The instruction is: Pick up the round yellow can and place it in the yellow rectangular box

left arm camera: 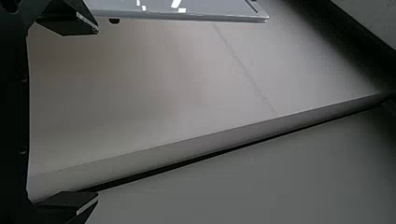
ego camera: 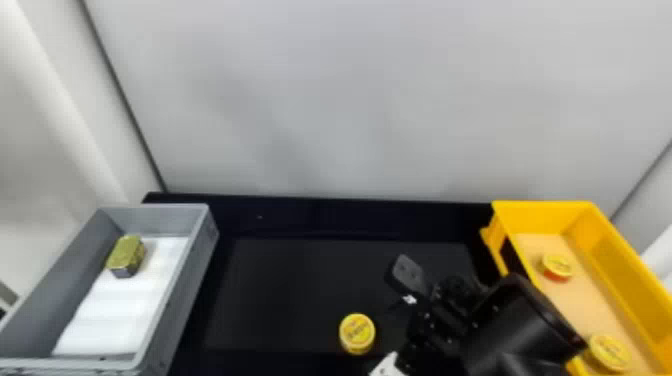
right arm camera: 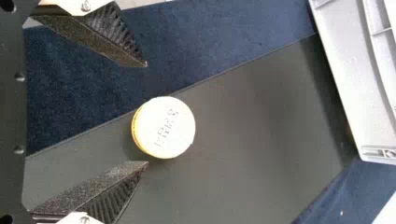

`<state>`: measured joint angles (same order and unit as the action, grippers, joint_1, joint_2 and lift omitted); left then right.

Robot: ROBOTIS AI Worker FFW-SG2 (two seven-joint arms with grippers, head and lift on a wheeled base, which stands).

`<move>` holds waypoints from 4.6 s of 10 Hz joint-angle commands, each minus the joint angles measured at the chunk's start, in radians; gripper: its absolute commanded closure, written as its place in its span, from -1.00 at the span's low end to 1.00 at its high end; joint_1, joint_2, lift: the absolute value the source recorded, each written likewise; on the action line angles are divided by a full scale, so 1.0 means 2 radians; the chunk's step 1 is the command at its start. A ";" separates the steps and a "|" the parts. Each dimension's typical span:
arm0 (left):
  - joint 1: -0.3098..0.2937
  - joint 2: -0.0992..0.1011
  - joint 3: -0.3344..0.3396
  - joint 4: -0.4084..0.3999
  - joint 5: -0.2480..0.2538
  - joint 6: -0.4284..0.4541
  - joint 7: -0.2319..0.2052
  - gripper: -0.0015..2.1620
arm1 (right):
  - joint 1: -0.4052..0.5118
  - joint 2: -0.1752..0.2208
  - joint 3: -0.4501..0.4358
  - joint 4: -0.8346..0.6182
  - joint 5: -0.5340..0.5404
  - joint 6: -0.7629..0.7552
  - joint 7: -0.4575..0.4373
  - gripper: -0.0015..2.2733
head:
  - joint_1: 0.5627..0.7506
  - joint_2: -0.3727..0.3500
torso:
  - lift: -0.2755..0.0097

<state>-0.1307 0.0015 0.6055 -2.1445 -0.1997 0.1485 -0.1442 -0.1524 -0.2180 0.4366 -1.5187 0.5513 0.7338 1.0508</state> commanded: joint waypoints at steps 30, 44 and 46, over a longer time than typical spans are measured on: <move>0.003 -0.002 -0.002 -0.002 0.000 -0.001 0.004 -0.96 | -0.066 0.042 0.018 0.115 -0.029 -0.055 -0.053 -0.49 | 0.31 0.07 | 0.55; 0.004 -0.002 -0.003 -0.002 0.000 0.013 0.006 -0.96 | -0.077 0.043 -0.039 -0.104 0.007 0.051 -0.090 -0.34 | 0.31 0.07 | 0.55; 0.005 -0.002 -0.002 -0.004 0.000 0.015 0.006 -0.96 | -0.093 0.046 -0.063 -0.130 0.007 0.049 -0.111 -0.34 | 0.31 0.07 | 0.55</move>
<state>-0.1225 0.0015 0.6009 -2.1504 -0.1995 0.1757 -0.1319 -0.3188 -0.1295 0.3432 -1.7419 0.5654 0.8347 0.8486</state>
